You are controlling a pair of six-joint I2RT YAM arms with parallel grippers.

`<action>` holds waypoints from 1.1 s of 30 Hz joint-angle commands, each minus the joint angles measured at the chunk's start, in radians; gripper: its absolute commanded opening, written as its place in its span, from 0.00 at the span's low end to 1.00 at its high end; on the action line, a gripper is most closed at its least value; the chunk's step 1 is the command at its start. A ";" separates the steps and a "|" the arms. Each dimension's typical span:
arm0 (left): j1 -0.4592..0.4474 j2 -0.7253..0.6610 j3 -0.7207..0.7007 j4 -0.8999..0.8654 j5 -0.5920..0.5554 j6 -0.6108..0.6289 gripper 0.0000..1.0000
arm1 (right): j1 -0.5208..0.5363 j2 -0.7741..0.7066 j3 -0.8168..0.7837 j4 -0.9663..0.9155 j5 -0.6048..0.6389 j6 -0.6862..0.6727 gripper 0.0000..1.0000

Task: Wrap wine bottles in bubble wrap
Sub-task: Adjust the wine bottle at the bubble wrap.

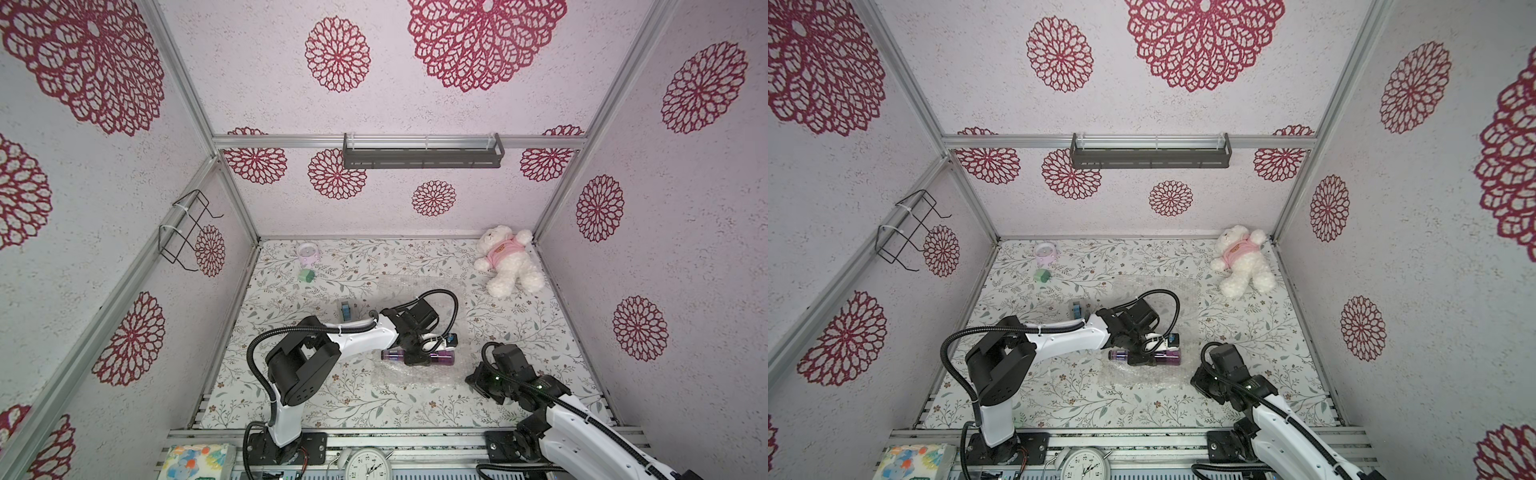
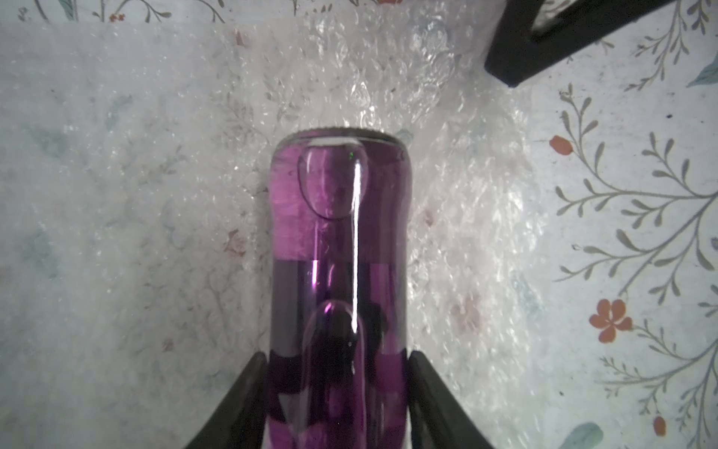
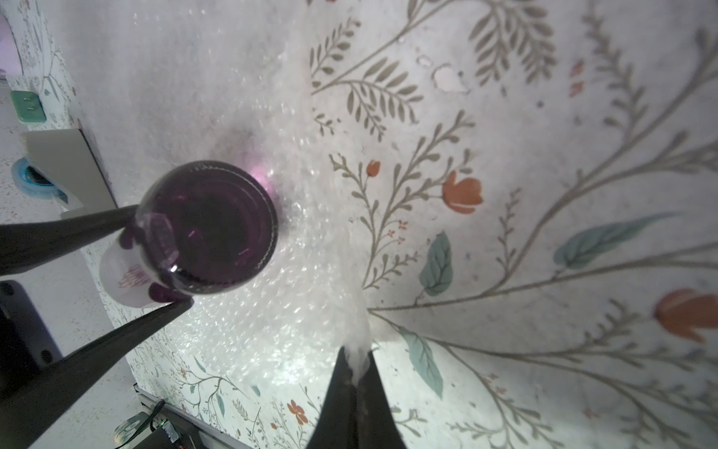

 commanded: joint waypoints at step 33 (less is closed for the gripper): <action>-0.015 -0.065 0.021 0.095 0.005 -0.016 0.76 | -0.023 -0.107 0.066 0.013 0.043 0.101 0.00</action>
